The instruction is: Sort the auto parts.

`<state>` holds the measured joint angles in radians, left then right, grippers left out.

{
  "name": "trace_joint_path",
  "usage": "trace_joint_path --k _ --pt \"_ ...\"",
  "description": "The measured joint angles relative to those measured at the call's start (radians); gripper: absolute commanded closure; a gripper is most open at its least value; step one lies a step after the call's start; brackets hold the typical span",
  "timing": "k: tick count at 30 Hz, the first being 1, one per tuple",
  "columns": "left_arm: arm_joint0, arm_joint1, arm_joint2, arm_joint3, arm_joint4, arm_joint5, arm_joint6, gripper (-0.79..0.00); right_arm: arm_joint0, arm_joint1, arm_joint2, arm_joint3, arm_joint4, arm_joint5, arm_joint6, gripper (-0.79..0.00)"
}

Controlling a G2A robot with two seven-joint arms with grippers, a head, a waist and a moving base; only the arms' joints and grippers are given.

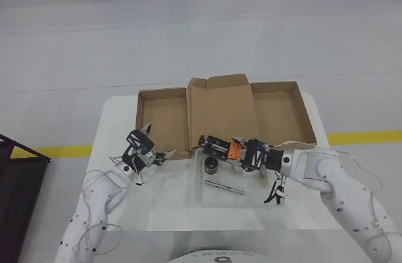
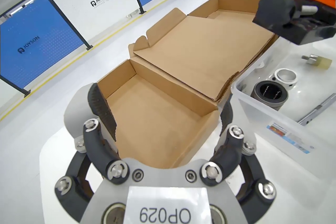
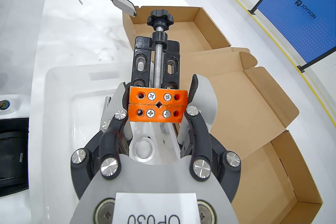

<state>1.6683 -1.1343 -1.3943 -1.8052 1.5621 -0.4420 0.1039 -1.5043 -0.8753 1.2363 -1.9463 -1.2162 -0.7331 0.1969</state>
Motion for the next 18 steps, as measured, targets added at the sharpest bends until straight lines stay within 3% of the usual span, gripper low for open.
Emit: trace_joint_path --k 3,5,8,12,15,18 --pt "-0.005 0.003 0.038 0.004 0.078 -0.071 0.041 -0.785 -0.005 -0.002 -0.005 -0.009 -0.018 0.012 -0.011 0.000" --pt "-0.022 0.003 0.044 0.031 0.035 -0.137 0.029 -0.785 -0.007 -0.002 -0.004 -0.009 -0.024 0.013 -0.030 0.000" --pt "-0.062 -0.001 0.056 0.082 -0.179 -0.259 -0.070 -0.785 -0.011 -0.003 0.005 -0.005 -0.027 0.014 -0.064 0.000" --pt "-0.127 0.002 0.067 0.201 -0.617 -0.450 -0.237 -0.785 -0.022 -0.002 0.025 0.005 -0.024 0.012 -0.115 0.000" --pt "-0.165 0.011 0.082 0.258 -0.909 -0.486 -0.391 -0.785 -0.028 -0.002 0.034 0.011 -0.019 0.015 -0.126 0.000" --pt "-0.187 0.018 0.081 0.271 -1.106 -0.432 -0.517 -0.785 -0.028 -0.003 0.035 0.013 -0.014 0.018 -0.126 0.000"
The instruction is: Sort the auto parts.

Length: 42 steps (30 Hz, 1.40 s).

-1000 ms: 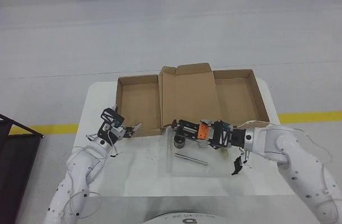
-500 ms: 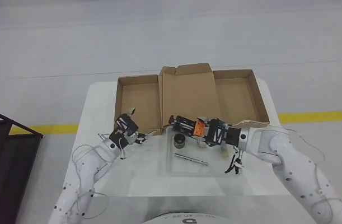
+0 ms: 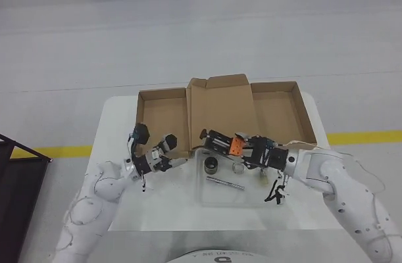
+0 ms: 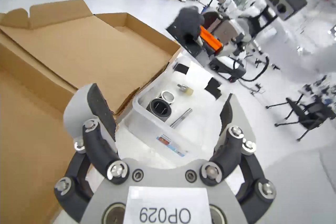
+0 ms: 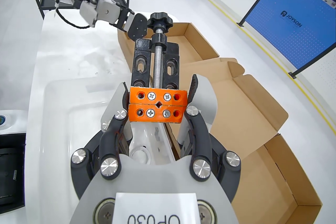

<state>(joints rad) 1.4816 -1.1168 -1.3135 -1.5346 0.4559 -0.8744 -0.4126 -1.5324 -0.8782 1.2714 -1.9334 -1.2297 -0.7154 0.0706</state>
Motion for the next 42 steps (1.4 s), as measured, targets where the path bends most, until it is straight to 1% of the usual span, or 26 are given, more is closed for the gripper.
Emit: trace_joint_path --k 2,5,7,8,10,12,16,21,24,27,30,38,42 --pt "0.001 0.000 0.000 -0.001 -0.031 -0.001 0.004 -0.785 0.000 0.000 0.000 0.000 0.000 0.000 0.000 0.000" --pt "0.001 0.000 0.000 -0.002 0.021 -0.004 0.028 -0.785 0.000 0.000 0.000 0.000 0.000 0.000 0.000 0.000" --pt "0.004 -0.001 0.009 -0.013 0.020 0.001 0.028 -0.785 -0.001 -0.001 -0.001 -0.001 0.000 0.006 0.000 0.000" --pt "0.006 -0.002 0.018 -0.023 0.021 0.017 0.019 -0.785 -0.004 -0.002 -0.002 -0.003 -0.003 0.018 0.004 0.000" --pt "0.016 -0.007 0.063 -0.052 0.004 0.074 -0.010 -0.785 -0.008 -0.004 -0.008 -0.014 -0.012 0.056 0.024 0.000" --pt "0.009 -0.009 0.104 -0.065 -0.095 0.083 -0.057 -0.785 -0.011 -0.008 -0.015 -0.026 -0.026 0.107 0.044 0.000" --pt "-0.016 -0.010 0.151 -0.058 -0.291 0.109 -0.140 -0.785 -0.027 -0.016 -0.034 -0.060 -0.071 0.221 0.069 0.000" --pt "-0.057 -0.011 0.181 -0.031 -0.498 0.166 -0.221 -0.785 -0.058 -0.022 -0.054 -0.099 -0.151 0.305 0.063 0.000" --pt "-0.080 -0.011 0.188 -0.013 -0.575 0.190 -0.254 -0.785 -0.079 -0.026 -0.068 -0.122 -0.204 0.353 0.067 0.000" --pt "-0.094 -0.011 0.189 -0.006 -0.585 0.191 -0.256 -0.785 -0.094 -0.029 -0.083 -0.139 -0.251 0.395 0.079 0.000" --pt "-0.098 -0.013 0.197 -0.008 -0.555 0.211 -0.242 -0.785 -0.100 -0.033 -0.098 -0.148 -0.274 0.409 0.079 0.000" --pt "-0.109 -0.020 0.227 -0.010 -0.543 0.279 -0.204 -0.785 -0.099 -0.041 -0.130 -0.154 -0.319 0.397 0.071 0.000" --pt "-0.122 -0.024 0.236 -0.004 -0.527 0.304 -0.182 -0.785 -0.094 -0.044 -0.142 -0.154 -0.328 0.370 0.066 0.000"
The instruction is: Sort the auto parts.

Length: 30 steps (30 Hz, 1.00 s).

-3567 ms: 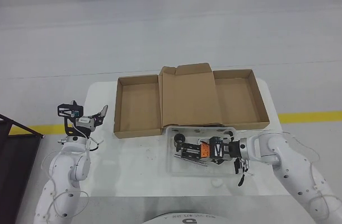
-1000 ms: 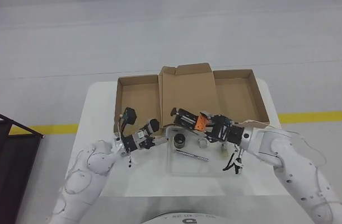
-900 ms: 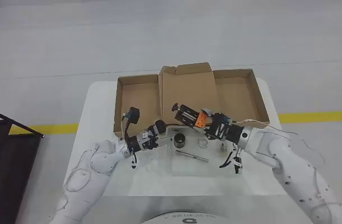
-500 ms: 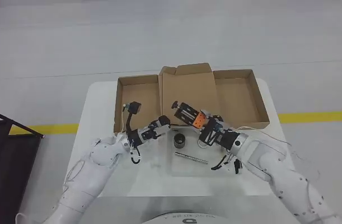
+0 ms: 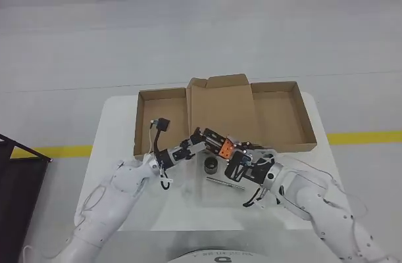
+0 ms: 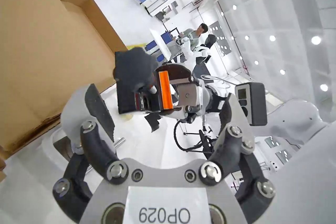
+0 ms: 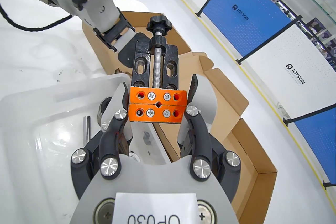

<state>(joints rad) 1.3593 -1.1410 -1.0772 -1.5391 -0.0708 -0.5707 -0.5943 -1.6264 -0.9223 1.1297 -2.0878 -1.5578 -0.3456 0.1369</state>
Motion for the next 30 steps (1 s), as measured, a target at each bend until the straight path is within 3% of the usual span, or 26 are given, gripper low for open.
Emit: trace_joint_path --k 9,10,16,23,24,25,26,28,29,30 --pt "-0.016 -0.005 0.022 -0.009 0.078 0.053 0.028 -0.770 -0.001 -0.004 0.008 0.004 0.014 -0.032 -0.021 0.000" --pt "-0.016 -0.006 0.023 -0.010 0.081 0.056 0.031 -0.739 -0.002 -0.004 0.010 0.004 0.014 -0.033 -0.022 0.000" --pt "-0.017 -0.007 0.025 -0.010 0.092 0.065 0.037 -0.385 -0.007 -0.006 0.018 0.002 0.016 -0.043 -0.023 0.000" --pt "-0.021 -0.007 0.026 -0.011 0.090 0.067 0.034 -0.200 -0.007 -0.009 0.021 -0.001 0.011 -0.052 -0.017 0.000" --pt "-0.022 -0.008 0.028 -0.011 0.090 0.069 0.033 -0.160 -0.007 -0.010 0.020 -0.001 0.011 -0.053 -0.016 0.000" --pt "-0.022 -0.008 0.029 -0.010 0.091 0.072 0.033 -0.052 -0.006 -0.010 0.020 -0.001 0.010 -0.055 -0.016 0.000" --pt "-0.023 -0.008 0.029 -0.009 0.093 0.076 0.032 0.000 -0.006 -0.010 0.020 -0.002 0.008 -0.056 -0.016 0.000" --pt "-0.025 -0.009 0.031 -0.008 0.097 0.088 0.037 0.000 -0.006 -0.011 0.020 -0.002 0.005 -0.058 -0.017 0.000" --pt "-0.025 -0.009 0.032 -0.009 0.099 0.090 0.039 0.000 -0.006 -0.012 0.020 -0.002 0.004 -0.059 -0.018 -0.034" --pt "-0.026 -0.010 0.033 -0.009 0.102 0.093 0.041 0.000 -0.007 -0.012 0.020 -0.002 0.003 -0.060 -0.018 -0.329"
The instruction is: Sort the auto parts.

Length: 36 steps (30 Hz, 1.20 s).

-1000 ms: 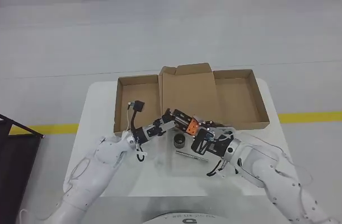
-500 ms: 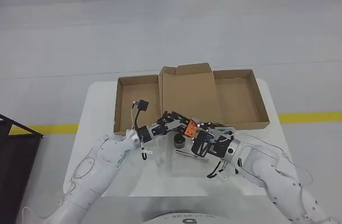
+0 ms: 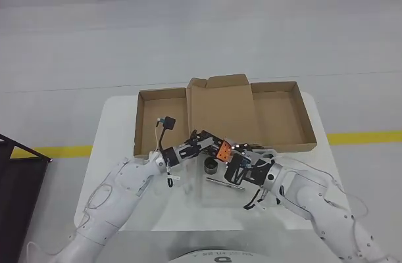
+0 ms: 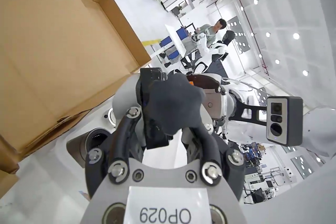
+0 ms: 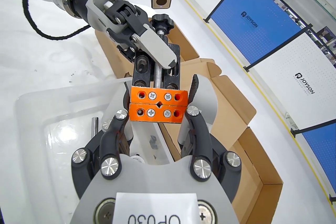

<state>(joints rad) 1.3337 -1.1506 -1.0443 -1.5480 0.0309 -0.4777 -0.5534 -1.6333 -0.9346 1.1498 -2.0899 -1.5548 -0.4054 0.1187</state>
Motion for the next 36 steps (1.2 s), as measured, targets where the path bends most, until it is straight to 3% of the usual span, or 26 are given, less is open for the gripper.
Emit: trace_joint_path --k 1,5,10,13,20,24,27,31,36 --pt "0.000 0.000 0.001 0.000 0.001 0.003 0.001 0.000 0.000 0.000 0.000 0.000 0.000 -0.002 0.000 -0.785" --pt "-0.001 -0.001 -0.001 -0.002 0.002 0.012 0.003 0.000 0.000 -0.001 0.003 -0.001 0.006 -0.025 -0.004 -0.785" --pt "0.007 0.009 -0.052 0.005 0.000 0.028 0.005 0.000 -0.021 0.007 0.045 -0.004 0.037 -0.110 -0.092 -0.785" --pt "0.032 0.022 -0.117 -0.008 -0.008 0.021 0.004 0.000 -0.042 0.014 0.085 -0.003 0.051 -0.149 -0.155 -0.785" --pt "0.136 0.058 -0.300 -0.081 -0.004 -0.006 -0.016 0.000 -0.041 0.014 0.084 -0.003 0.050 -0.148 -0.149 -0.785" --pt "0.178 0.074 -0.409 -0.111 0.175 0.010 0.075 0.000 -0.041 0.014 0.084 -0.003 0.050 -0.148 -0.149 -0.785" --pt "0.192 0.078 -0.438 -0.129 0.365 0.056 0.152 0.000 -0.041 0.014 0.084 -0.003 0.050 -0.148 -0.149 -0.785" --pt "0.143 0.077 -0.405 -0.088 0.467 0.079 0.132 0.000 -0.041 0.014 0.084 -0.003 0.050 -0.148 -0.149 -0.785" --pt "-0.005 0.064 -0.310 0.028 0.616 0.167 0.110 0.000 -0.041 0.014 0.084 -0.003 0.050 -0.148 -0.149 -0.785"
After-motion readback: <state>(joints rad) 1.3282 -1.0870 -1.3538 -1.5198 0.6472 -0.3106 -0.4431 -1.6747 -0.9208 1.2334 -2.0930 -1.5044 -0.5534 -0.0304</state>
